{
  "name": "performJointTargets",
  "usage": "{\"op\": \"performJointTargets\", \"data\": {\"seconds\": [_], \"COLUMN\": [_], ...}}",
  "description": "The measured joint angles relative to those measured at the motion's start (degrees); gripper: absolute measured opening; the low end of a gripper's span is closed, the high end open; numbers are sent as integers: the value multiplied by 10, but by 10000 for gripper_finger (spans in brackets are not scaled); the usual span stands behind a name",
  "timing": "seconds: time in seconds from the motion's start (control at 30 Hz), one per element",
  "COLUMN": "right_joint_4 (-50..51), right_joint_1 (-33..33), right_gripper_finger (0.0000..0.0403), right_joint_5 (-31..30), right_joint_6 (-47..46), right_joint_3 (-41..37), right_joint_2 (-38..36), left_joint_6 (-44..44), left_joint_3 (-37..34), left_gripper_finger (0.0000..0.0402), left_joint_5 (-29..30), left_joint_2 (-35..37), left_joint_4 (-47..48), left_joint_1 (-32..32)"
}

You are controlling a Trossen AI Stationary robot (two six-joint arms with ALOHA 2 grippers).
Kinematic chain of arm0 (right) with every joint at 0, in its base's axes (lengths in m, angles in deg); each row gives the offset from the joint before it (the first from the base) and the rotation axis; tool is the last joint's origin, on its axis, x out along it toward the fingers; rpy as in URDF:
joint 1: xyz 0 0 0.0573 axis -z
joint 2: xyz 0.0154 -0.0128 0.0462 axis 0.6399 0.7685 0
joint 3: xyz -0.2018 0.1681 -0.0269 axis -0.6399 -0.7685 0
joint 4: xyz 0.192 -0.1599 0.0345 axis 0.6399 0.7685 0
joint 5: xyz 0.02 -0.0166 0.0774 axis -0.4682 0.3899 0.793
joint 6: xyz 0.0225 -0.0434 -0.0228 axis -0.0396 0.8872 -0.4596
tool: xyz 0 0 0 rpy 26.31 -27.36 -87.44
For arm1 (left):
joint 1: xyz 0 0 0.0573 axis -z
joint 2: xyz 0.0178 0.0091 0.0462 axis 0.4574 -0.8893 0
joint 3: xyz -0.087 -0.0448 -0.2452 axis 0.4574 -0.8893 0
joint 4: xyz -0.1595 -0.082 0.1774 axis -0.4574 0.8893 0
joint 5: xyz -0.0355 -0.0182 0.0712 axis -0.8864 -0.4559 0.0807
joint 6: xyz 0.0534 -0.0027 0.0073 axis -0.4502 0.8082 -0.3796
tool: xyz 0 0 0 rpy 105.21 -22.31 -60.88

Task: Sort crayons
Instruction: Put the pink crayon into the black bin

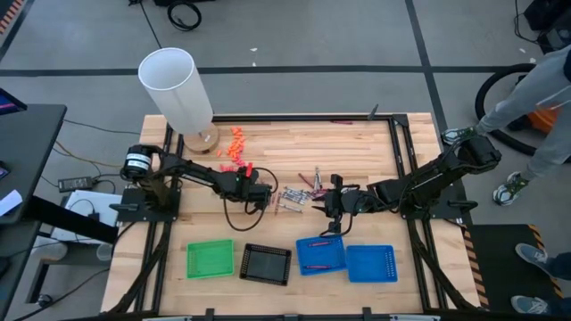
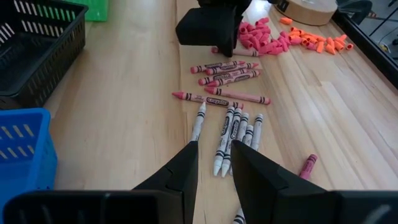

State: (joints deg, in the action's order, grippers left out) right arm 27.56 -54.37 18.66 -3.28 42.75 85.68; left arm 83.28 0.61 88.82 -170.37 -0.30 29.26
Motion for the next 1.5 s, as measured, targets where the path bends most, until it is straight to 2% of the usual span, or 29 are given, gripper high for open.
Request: {"op": "performJointTargets", "data": {"seconds": [0.23,0.53,0.73,0.9,1.03,1.13,1.23,1.3,1.5], "right_joint_4": [0,3,17,50,72,74,85,87,102], "right_joint_1": [0,0,2,3,4,5,5,5,5], "right_gripper_finger": [105,105,105,105,105,105,105,105,105], "right_joint_5": [0,0,31,32,32,30,30,30,30], "right_joint_6": [0,0,-3,-4,-6,-16,-28,-35,-52], "right_joint_3": [0,0,0,0,0,0,0,0,0], "right_joint_2": [0,0,0,0,0,0,-2,-3,-11], "left_joint_6": [-23,-46,-126,-233,-360,-419,-432,-430,-423], "left_joint_3": [0,-5,-5,-4,-4,-2,-2,-3,-2], "left_gripper_finger": [21,20,20,20,20,20,21,21,21], "left_joint_5": [-12,-14,-18,-45,-104,-151,-177,-178,-187], "left_joint_2": [13,80,123,165,187,186,176,176,136], "left_joint_4": [14,73,48,-10,-94,-166,-208,-198,-250], "left_joint_1": [0,6,34,73,117,150,178,196,239]}}
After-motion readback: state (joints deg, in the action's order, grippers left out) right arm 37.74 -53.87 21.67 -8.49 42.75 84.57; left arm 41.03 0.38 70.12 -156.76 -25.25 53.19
